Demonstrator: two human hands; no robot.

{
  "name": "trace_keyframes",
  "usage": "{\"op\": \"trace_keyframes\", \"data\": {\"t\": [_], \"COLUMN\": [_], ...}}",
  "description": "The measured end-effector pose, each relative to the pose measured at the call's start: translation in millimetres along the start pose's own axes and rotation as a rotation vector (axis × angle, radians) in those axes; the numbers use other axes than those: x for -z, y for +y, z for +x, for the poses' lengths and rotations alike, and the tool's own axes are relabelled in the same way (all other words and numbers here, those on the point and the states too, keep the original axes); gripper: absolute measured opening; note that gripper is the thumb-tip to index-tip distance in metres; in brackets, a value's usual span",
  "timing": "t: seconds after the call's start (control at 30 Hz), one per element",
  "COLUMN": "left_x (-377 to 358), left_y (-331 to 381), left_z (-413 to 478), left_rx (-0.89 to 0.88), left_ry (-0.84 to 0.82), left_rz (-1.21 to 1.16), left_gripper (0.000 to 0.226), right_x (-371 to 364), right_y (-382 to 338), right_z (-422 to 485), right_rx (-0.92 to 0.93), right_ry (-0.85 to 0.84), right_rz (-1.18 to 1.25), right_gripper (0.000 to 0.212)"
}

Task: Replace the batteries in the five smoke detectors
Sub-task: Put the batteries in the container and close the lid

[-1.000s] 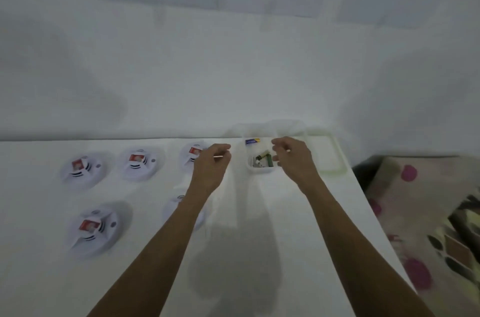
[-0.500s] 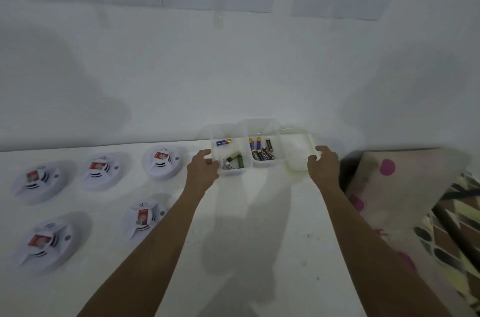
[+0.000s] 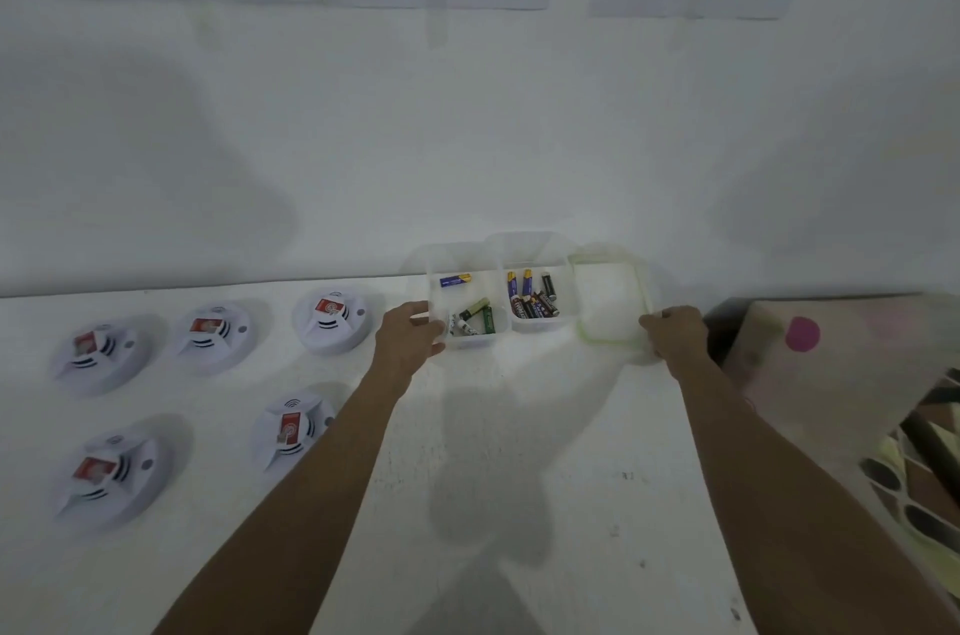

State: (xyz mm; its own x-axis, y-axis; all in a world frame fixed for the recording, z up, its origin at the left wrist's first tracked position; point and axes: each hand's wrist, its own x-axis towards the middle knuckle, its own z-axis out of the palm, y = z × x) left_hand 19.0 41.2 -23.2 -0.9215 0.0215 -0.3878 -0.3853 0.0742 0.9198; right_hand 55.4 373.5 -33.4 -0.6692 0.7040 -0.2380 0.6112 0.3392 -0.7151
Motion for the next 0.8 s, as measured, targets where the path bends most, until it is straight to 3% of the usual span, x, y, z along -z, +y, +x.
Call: {"op": "trace_keyframes", "data": {"t": [0.1,0.23,0.57,0.8], "left_x": [1.6,2.8,39.3,75.2], "left_y": [2.8,1.7,-23.8,-33.5], "left_z": [1.0,-2.1,-34.2,-83.6], "left_rx": [0.011,-0.014,-0.027,-0.125], "left_ry": [-0.009,0.009,-0.046,-0.202], "left_rz": [0.017,0.084,0.244,0.41], "left_gripper": [0.039,0.041,0.038,0.031], "right_x": [-3.0,-1.2,32.6,34.2], "right_y": [0.2,-1.1,-4.6,-18.7], "right_z": [-3.9,-16.9,-78.9,-166.1], "right_rx": [0.007,-0.007,0.07,0.163], "right_ry": [-0.005,-0.037,-0.033,-0.234], "right_rz": [0.093,0.32,0.674,0.871], "right_gripper": [0.023,0.004,0.008,0.012]}}
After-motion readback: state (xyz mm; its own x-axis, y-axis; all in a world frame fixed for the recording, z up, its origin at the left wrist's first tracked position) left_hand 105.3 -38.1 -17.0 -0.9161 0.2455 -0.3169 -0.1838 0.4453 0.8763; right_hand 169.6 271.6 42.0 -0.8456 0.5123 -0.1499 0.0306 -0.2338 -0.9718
